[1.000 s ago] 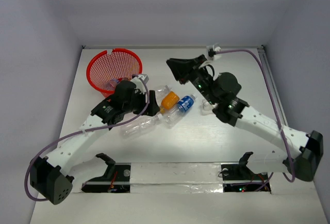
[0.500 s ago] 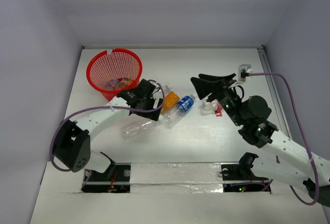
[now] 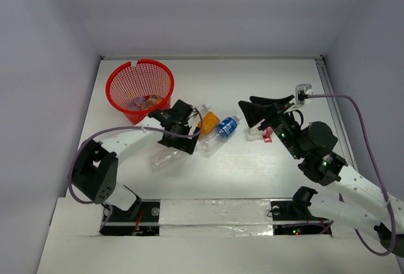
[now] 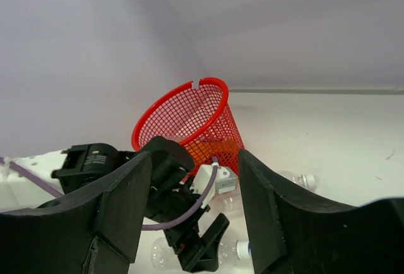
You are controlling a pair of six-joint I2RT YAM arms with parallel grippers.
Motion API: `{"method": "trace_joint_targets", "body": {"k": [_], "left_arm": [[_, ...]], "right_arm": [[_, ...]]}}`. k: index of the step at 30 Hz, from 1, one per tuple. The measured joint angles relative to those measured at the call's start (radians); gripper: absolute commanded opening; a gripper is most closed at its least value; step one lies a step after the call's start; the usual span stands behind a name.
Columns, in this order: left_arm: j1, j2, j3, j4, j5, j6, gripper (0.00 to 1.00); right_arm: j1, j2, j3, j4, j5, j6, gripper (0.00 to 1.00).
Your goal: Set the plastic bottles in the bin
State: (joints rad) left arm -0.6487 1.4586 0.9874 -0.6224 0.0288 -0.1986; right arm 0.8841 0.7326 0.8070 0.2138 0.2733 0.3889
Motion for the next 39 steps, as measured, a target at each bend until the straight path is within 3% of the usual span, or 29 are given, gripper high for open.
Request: {"method": "trace_joint_targets", "body": {"k": [7,13,15,18,22,27,30,33,37,39], "left_arm": [[0.000,0.097,0.000,-0.009,-0.006,-0.005,0.92],[-0.010,0.116,-0.003,-0.018,-0.031,-0.016,0.77],[-0.011,0.116,-0.008,-0.022,-0.040,-0.022,0.65],[-0.016,0.112,-0.013,-0.027,-0.050,-0.026,0.55],[-0.022,0.071,-0.022,-0.031,-0.057,-0.031,0.53],[-0.030,-0.092,-0.020,-0.042,-0.033,-0.055,0.53],[-0.030,-0.207,0.031,-0.051,-0.015,-0.080,0.53],[-0.030,-0.291,0.127,-0.039,-0.010,-0.101,0.53],[-0.030,-0.354,0.270,0.020,-0.053,-0.122,0.54],[-0.027,-0.369,0.325,0.076,-0.094,-0.126,0.54]], "right_arm": [[0.000,-0.015,-0.006,-0.011,-0.005,0.000,0.63],[0.000,-0.019,-0.013,-0.024,-0.005,0.000,0.63],[0.000,-0.018,-0.024,-0.034,-0.005,0.001,0.63],[0.000,-0.010,-0.040,-0.062,-0.004,0.014,0.57],[0.000,0.013,-0.073,-0.107,0.012,0.051,0.26],[0.000,0.080,-0.106,-0.174,0.062,0.120,0.19],[-0.002,0.143,-0.114,-0.197,0.089,0.153,0.28],[-0.008,0.241,-0.114,-0.209,0.114,0.199,0.77],[-0.030,0.355,-0.114,-0.217,0.140,0.253,0.94],[-0.044,0.402,-0.114,-0.222,0.147,0.279,0.96]]}}
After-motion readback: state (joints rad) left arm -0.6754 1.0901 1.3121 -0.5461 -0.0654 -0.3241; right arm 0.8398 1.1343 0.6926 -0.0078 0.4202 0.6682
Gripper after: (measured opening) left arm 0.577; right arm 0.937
